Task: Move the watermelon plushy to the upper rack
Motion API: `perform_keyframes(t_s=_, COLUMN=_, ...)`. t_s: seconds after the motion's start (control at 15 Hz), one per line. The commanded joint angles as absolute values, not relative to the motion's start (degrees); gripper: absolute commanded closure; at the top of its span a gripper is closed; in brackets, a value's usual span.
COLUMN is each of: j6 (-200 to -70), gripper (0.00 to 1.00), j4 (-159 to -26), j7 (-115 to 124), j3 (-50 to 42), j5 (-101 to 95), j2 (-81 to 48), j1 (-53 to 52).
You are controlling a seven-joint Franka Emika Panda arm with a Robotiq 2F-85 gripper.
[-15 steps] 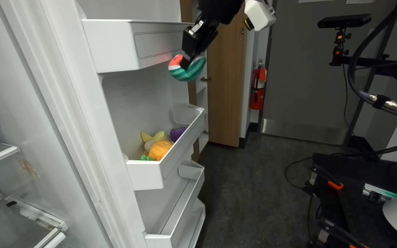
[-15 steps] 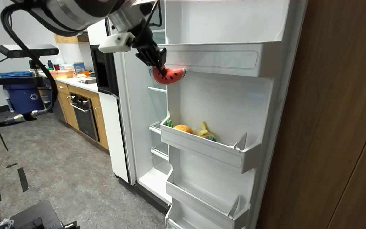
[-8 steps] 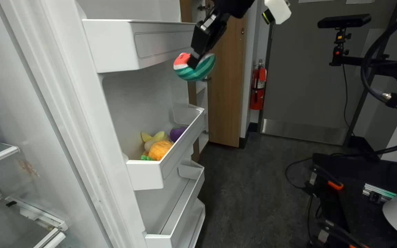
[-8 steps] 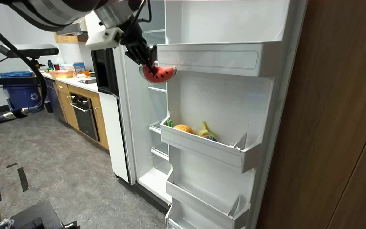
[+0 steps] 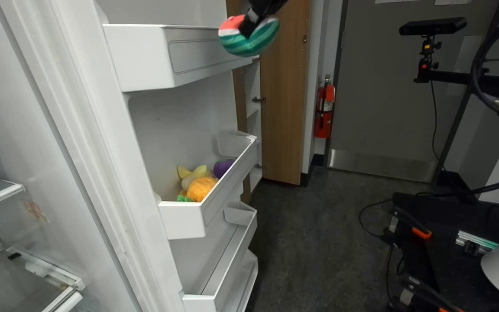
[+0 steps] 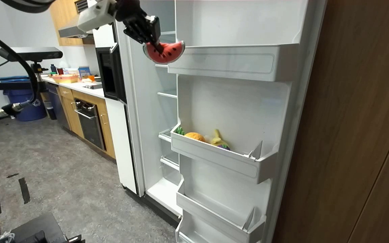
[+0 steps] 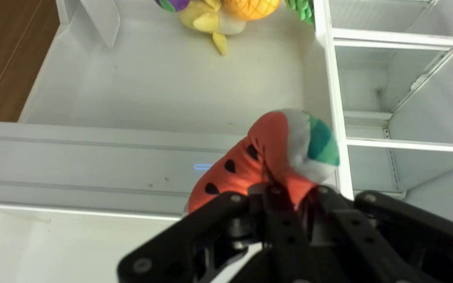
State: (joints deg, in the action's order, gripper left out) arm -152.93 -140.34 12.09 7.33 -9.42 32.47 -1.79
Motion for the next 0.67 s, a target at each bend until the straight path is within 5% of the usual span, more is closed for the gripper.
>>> perform_keyframes(t_s=0.0, j6=-158.4, gripper=0.98, j4=-139.2, j7=12.7, j3=8.3, j5=-10.8, j2=32.3, j1=3.1)
perform_keyframes(t_s=0.6, j6=-168.5, gripper=0.98, j4=-131.3, j7=14.9, j3=9.6, j5=-11.4, j2=22.8, j1=9.8)
